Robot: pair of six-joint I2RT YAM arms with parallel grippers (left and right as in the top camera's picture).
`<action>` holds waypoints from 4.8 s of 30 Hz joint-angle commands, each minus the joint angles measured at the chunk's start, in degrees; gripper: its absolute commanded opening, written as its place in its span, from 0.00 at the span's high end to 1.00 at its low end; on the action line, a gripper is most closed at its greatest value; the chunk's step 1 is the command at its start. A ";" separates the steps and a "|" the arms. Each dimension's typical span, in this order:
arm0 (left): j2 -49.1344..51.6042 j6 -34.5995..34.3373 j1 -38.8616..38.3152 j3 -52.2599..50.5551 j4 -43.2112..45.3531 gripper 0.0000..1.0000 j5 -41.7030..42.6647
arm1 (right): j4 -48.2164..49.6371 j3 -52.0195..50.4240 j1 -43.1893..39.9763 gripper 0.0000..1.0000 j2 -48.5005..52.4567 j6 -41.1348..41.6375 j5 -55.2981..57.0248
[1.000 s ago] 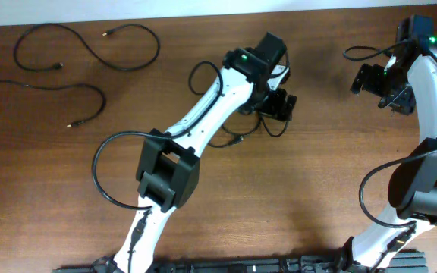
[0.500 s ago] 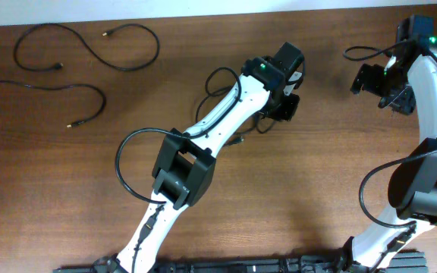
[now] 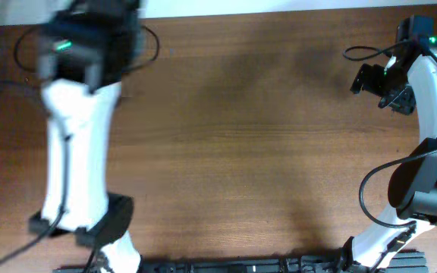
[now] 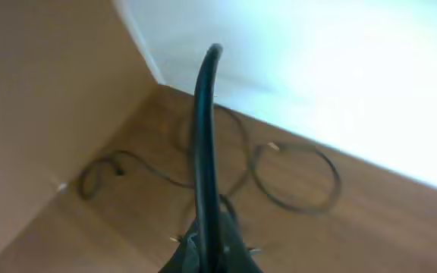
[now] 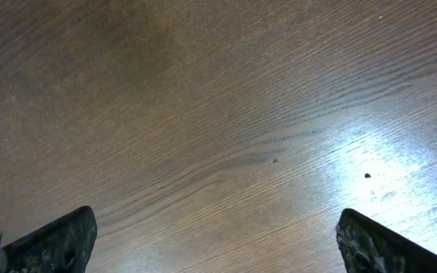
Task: Untangle cables
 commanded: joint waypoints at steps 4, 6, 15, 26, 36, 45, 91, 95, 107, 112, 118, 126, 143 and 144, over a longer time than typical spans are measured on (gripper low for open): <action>-5.51 -22.16 21.16 0.76 -11.93 1.00 -2.80 | 0.02 -0.15 0.26 0.02 -0.72 -0.28 0.72; -4.79 -22.34 29.05 0.57 -12.00 1.00 -2.64 | 0.02 -0.15 0.26 0.02 -0.72 -0.28 0.72; -4.79 -29.31 47.06 -19.39 3.50 1.00 8.11 | 0.02 -0.15 0.26 0.01 -0.72 -0.28 0.72; -4.68 -29.33 52.61 -51.49 14.93 0.95 10.84 | 0.02 -0.15 0.26 0.01 -0.72 -0.28 0.72; -4.31 -29.35 52.61 -77.99 30.75 0.87 12.39 | 0.02 -0.15 0.26 0.01 -0.72 -0.28 0.72; -4.85 -23.45 52.59 -81.44 33.75 0.01 23.91 | 0.02 -0.15 0.26 0.01 -0.72 -0.28 0.72; -21.05 19.08 4.15 -24.35 -4.90 0.01 51.63 | -1.86 0.20 0.00 0.01 -1.44 -3.13 -32.04; -31.39 17.38 -0.31 -27.26 -5.84 0.01 51.56 | -7.78 0.17 0.00 0.01 -10.58 -8.11 -30.29; -68.32 17.00 -0.33 -81.46 22.97 0.01 51.21 | 10.60 -31.63 14.58 0.01 -83.23 -10.91 -22.01; -68.35 17.00 -0.33 -81.46 21.97 0.01 51.21 | 10.29 -32.39 14.58 0.01 -85.74 -10.91 -21.35; -68.35 17.00 -0.33 -81.46 21.97 0.01 51.23 | 6.95 -32.39 14.58 0.01 -85.74 -10.91 -21.35; -68.35 17.00 -0.33 -81.46 21.97 0.01 51.21 | 2.78 -33.38 14.58 0.01 -85.74 -11.13 -15.32; -68.35 17.00 -0.33 -81.46 21.97 0.01 51.21 | 55.89 -86.75 12.04 0.01 -110.62 -16.46 -13.27; -68.35 17.00 -0.33 -81.46 21.97 0.01 51.21 | 57.18 -87.78 12.04 0.01 -110.62 -16.46 -13.22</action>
